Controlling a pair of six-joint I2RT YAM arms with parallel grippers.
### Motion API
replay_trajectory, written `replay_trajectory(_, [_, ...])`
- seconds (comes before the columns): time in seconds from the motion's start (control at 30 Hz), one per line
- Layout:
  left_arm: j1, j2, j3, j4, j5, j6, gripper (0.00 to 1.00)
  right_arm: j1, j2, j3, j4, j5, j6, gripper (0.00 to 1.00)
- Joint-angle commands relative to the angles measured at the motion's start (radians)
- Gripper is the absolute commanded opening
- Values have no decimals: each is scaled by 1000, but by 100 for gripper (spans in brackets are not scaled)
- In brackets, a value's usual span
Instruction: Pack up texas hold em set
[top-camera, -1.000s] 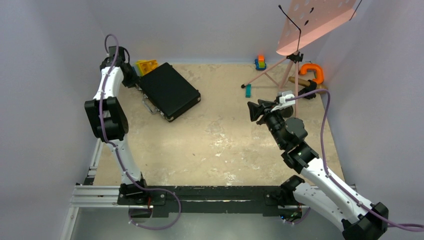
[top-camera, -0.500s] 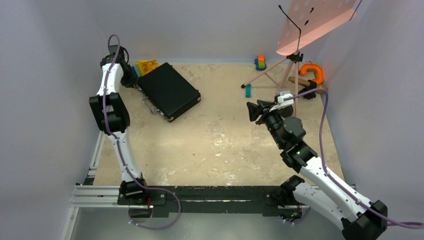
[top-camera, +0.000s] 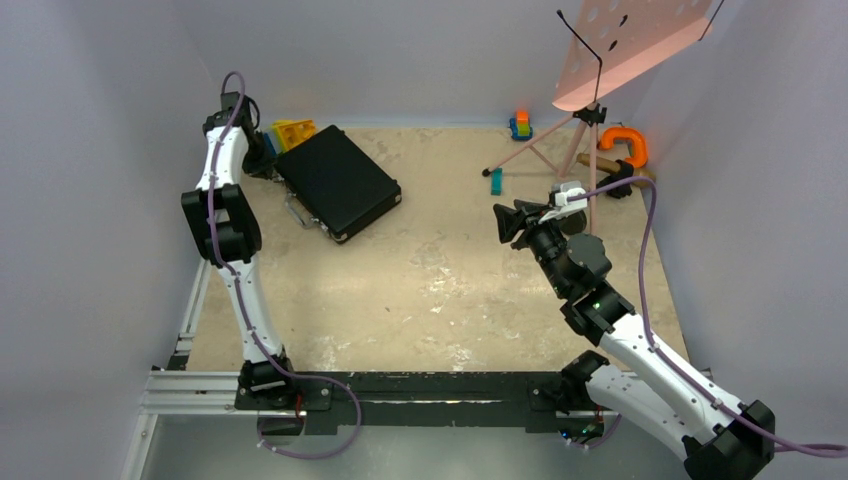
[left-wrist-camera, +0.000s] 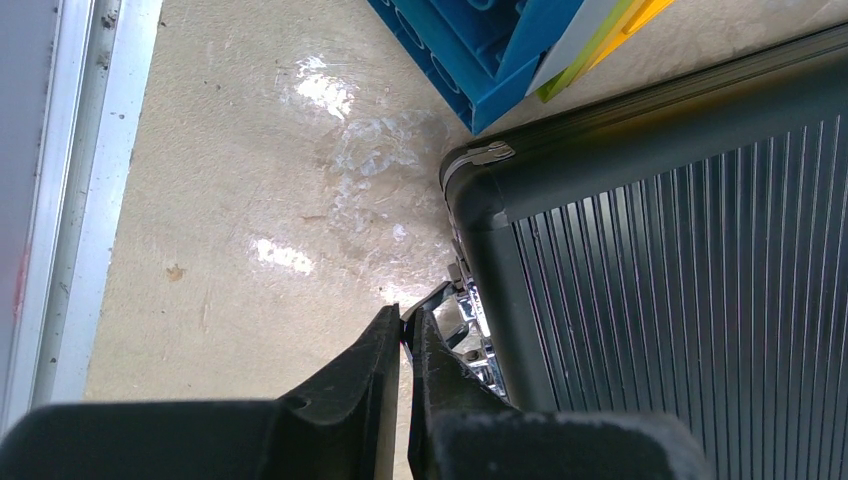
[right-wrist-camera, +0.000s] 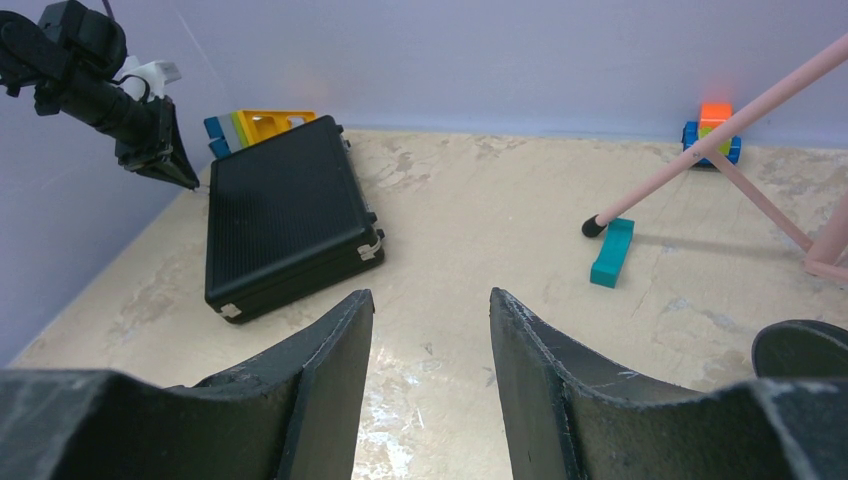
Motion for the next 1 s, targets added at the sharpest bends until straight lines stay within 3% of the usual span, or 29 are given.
replay_trajectory(0.0, [19,28,-6,-123,-83,70,5,-4,-5,4,46,19,-15,51])
replay_trajectory(0.43, [24,56,-11,-170,-115,140,5,-4,-20,0,43,16,-14,51])
replay_trajectory(0.7, [24,73,-25,-190,-152,173,12,-4,-26,-1,40,16,-13,51])
replay_trajectory(0.97, [24,73,-39,-194,-142,186,29,-5,-28,-2,40,16,-15,51])
